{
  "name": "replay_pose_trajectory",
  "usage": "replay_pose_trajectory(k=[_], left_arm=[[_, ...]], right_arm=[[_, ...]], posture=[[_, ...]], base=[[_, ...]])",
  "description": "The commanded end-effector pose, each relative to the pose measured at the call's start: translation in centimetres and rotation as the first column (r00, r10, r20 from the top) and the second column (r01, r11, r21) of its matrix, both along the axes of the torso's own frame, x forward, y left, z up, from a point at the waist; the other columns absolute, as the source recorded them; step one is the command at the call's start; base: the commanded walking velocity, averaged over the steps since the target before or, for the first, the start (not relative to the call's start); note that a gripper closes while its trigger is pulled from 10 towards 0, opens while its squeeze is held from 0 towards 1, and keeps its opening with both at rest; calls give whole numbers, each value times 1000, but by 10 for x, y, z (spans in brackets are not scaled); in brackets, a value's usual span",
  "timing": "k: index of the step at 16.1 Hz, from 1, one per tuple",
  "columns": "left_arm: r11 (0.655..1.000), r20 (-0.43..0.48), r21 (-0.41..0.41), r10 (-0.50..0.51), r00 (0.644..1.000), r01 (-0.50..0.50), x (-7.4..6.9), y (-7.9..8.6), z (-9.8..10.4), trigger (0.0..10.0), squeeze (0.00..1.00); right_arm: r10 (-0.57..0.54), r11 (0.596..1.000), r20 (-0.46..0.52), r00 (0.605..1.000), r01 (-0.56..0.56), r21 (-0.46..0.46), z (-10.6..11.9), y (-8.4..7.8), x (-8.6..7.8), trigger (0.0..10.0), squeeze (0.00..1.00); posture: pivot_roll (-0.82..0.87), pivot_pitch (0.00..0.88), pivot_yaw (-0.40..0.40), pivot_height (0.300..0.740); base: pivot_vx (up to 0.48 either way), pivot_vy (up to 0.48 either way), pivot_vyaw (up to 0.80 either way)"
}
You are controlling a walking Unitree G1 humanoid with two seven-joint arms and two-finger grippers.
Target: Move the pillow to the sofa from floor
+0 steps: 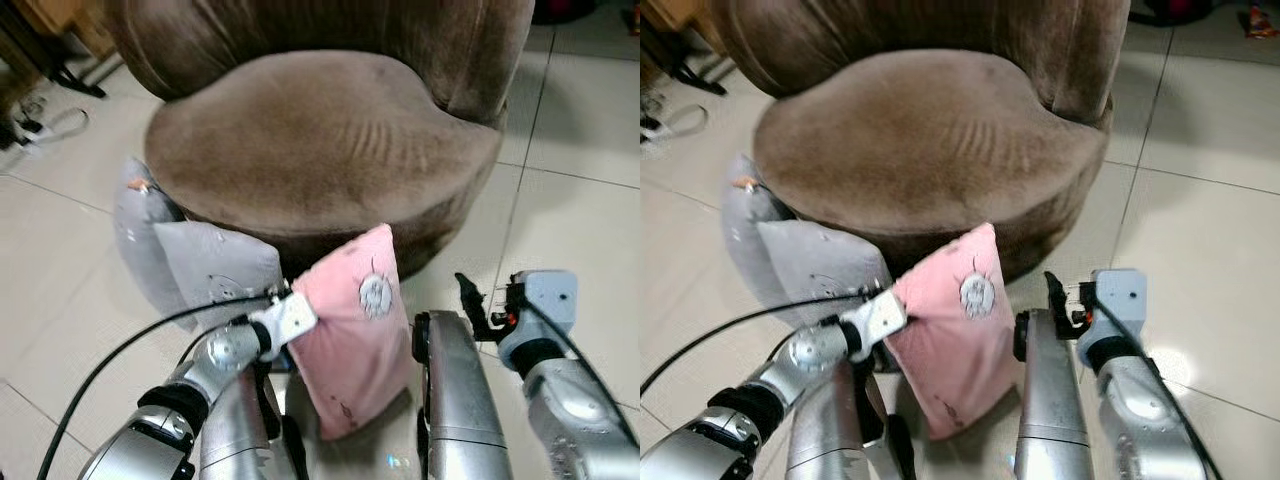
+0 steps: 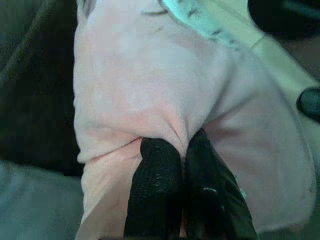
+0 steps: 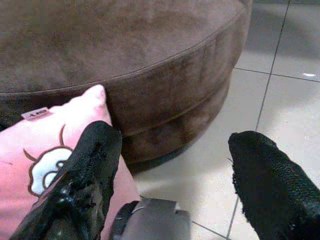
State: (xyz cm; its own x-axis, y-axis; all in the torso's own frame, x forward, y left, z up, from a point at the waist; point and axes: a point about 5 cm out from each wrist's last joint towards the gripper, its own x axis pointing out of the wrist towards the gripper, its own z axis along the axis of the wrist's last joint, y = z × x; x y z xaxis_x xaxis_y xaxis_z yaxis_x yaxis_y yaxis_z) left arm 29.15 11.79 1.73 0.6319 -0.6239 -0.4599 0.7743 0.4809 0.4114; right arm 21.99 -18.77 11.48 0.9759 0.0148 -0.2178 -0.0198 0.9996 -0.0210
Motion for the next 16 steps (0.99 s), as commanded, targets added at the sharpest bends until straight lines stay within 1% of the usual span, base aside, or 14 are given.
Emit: replay_pose_trajectory(k=[1,2,4,5,7,8,9,10,11,12,13,14,15,16], left_arm=[[999,-5,37,17,1000,-17,0,7,-3,0,0],[999,11,34,-30,999,30,0,3,1,0,0],[986,26,8,-165,986,165,-4,-11,8,0,0],[980,28,10,-199,980,199,-5,-14,9,0,0],[982,47,15,-191,981,190,-1,-14,13,0,0],[987,71,20,-157,985,156,5,-10,18,0,0],[987,71,20,-157,985,156,5,-10,18,0,0],[997,132,-7,-77,988,79,19,1,34,0,0],[999,190,-45,-9,982,18,31,10,49,0,0],[994,241,-110,30,970,-3,39,12,66,0,0],[983,293,-182,57,954,-3,46,11,85,0,0],[972,328,-233,69,942,10,51,9,99,0,0],[957,400,-278,39,916,81,55,-3,122,0,0],[948,420,-301,34,907,104,57,-8,132,0,0]], right_arm=[[15,1000,-3,1000,-15,10,-3,8,-1,10000,0],[13,1000,-1,1000,-13,14,-5,9,-1,10000,0],[-3,1000,-3,1000,3,31,-8,9,-4,10000,0],[-6,999,-1,1000,6,32,-10,11,-4,10000,0],[-21,999,9,1000,21,47,-10,12,-4,10000,0],[-22,998,21,1000,21,53,-9,15,-3,10000,0],[-22,998,21,1000,21,53,-9,15,-3,10000,0],[-21,998,66,998,16,65,-3,18,1,10000,0],[-28,997,106,994,20,74,3,19,7,10000,0],[-54,995,129,990,41,96,8,18,10,10000,0],[-74,992,148,986,58,109,11,19,13,10000,0],[-83,992,163,983,65,111,14,20,15,10000,0],[-105,990,192,976,84,114,19,21,19,10000,0],[-115,990,205,972,94,109,21,21,22,10000,0]], posture=[[-189,100,224,506],[-180,99,229,516],[-171,87,240,536],[-167,84,246,551],[-156,69,264,566],[-155,65,266,576],[-155,65,266,576],[-146,15,274,586],[-141,0,269,596],[-134,0,261,606],[-139,0,261,616],[-145,0,263,626],[-142,0,262,646],[-145,0,262,661]], base=[[0,0,0],[0,0,0],[0,0,0],[0,0,0],[0,0,0],[0,0,0],[0,0,0],[0,0,0],[0,0,0],[0,0,0],[0,0,0],[0,0,0],[0,0,0],[0,0,0]])
